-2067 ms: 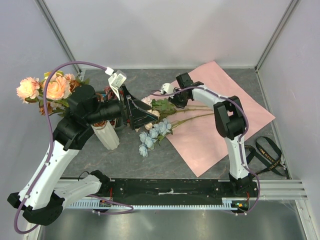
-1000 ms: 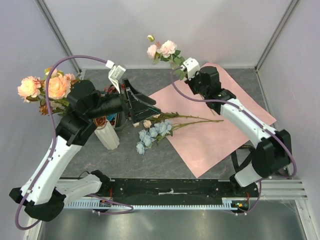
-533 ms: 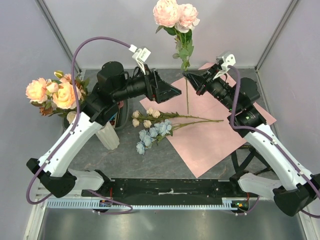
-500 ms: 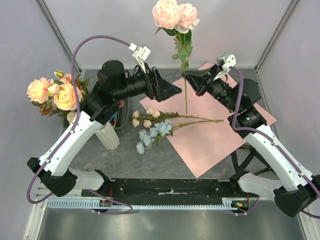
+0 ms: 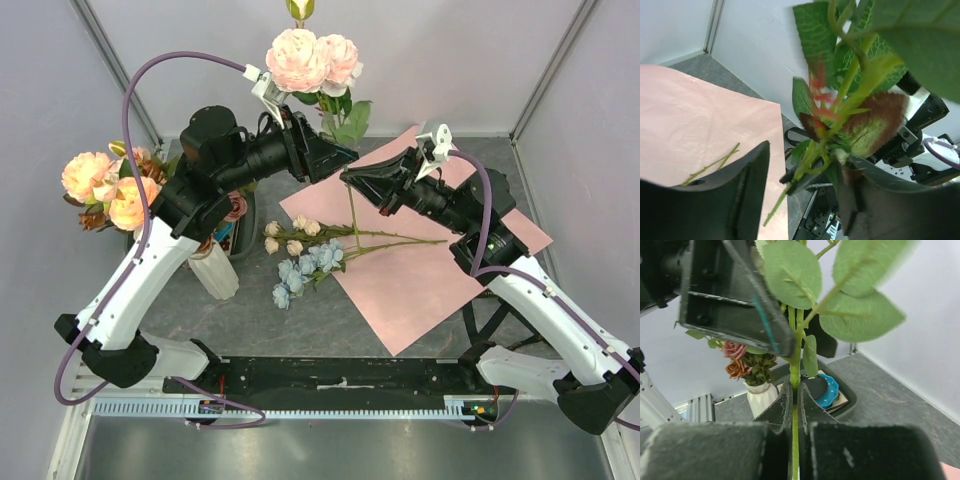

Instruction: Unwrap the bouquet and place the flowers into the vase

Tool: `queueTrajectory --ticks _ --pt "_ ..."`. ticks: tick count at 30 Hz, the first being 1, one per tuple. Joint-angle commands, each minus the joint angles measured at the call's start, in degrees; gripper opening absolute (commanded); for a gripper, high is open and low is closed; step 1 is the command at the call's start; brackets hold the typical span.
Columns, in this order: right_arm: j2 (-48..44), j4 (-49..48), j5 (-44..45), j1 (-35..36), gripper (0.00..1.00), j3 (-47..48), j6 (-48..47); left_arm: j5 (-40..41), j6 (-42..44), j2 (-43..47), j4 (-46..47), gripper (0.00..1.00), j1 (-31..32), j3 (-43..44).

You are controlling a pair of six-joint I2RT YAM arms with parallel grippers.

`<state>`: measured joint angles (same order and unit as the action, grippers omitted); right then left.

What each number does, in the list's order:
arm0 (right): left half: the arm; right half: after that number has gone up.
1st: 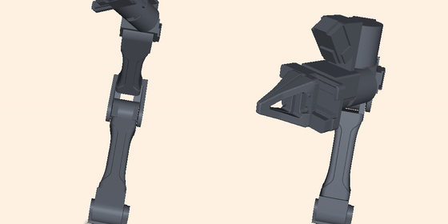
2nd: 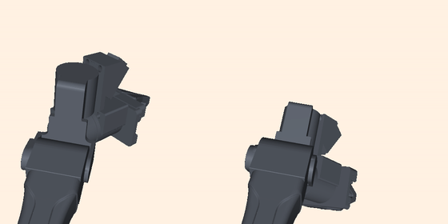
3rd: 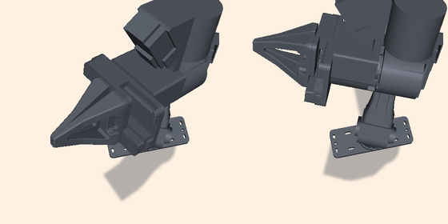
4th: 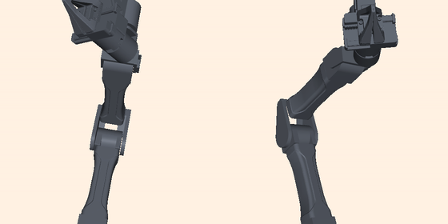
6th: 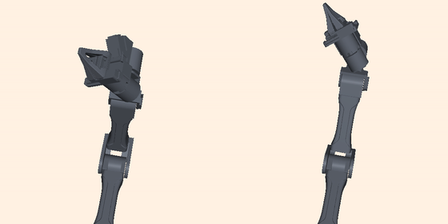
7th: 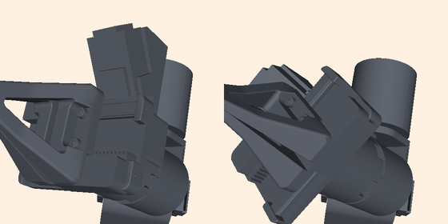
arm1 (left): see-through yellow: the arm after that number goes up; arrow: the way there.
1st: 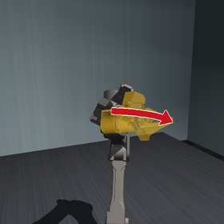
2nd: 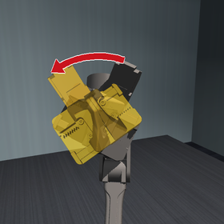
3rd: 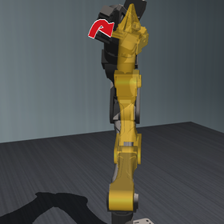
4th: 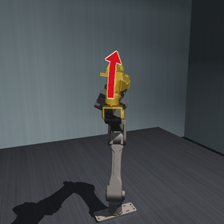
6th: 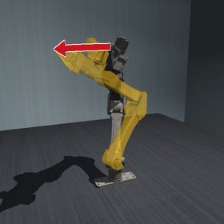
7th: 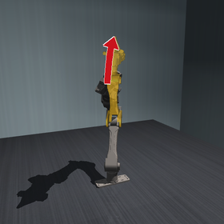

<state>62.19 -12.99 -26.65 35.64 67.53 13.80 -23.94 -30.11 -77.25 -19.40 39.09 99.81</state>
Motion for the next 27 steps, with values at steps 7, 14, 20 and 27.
queueTrajectory --ticks 7,14,20,27 --pt "-1.72 -0.2 -0.52 3.65 0.36 0.76 0.43 0.49 7.16 3.94 -0.9 0.02 0.11 2.14" --pt "-6.73 7.01 16.26 3.65 0.98 -0.73 -0.88 -4.62 20.69 13.43 -16.23 0.02 0.11 6.0" --pt "-6.65 12.82 31.48 3.56 0.98 -0.47 -1.58 -1.11 24.83 19.06 -34.1 0.02 0.11 15.06" --pt "-1.73 15.1 30.53 3.47 0.98 1.29 0.26 16.02 24.22 22.85 -48.17 0.02 0.11 21.57"
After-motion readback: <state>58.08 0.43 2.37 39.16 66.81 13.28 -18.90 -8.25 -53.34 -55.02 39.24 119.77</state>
